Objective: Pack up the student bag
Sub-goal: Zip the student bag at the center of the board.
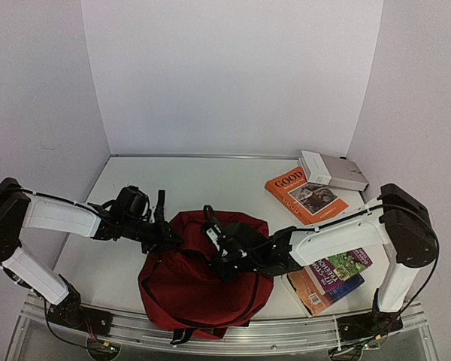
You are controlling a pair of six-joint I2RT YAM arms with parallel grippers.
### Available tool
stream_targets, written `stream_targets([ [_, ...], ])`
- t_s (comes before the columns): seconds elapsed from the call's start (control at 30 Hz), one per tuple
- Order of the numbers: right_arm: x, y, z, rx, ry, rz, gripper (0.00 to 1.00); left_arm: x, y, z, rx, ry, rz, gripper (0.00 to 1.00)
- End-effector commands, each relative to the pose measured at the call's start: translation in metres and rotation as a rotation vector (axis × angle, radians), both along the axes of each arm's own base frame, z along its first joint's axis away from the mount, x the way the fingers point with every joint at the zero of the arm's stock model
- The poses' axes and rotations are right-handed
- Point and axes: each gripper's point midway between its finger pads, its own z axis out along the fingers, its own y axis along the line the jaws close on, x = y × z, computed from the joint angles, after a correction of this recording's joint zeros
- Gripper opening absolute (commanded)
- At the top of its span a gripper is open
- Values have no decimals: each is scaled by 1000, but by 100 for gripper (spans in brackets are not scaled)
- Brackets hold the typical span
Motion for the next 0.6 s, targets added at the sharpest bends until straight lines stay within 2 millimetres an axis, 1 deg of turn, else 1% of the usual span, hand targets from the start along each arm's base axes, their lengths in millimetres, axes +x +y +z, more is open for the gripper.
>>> stream_targets([
  [0.0, -3, -4, -1, -2, 4, -12, 0, 16, -10, 25, -40, -74, -6, 12],
  [0.17, -2, -7, -3, -9, 0, -22, 0, 14, -7, 35, -41, -103, -10, 0],
  [0.33, 1, -8, -5, -14, -5, -41, 0, 11, -4, 48, -49, -158, -29, 0],
  [0.47, 5, -10, -6, -10, -9, -82, 0, 5, -2, 69, -75, -251, -66, 0],
  [0.5, 6, -9, -4, -3, -10, -92, 1, 3, -2, 76, -91, -277, -81, 0],
  [0.53, 7, -8, 0, 9, -8, -98, 5, 0, -3, 80, -105, -292, -96, 0],
  [0.57, 7, -7, 5, 23, -5, -100, 13, -2, -4, 84, -118, -306, -114, 0],
])
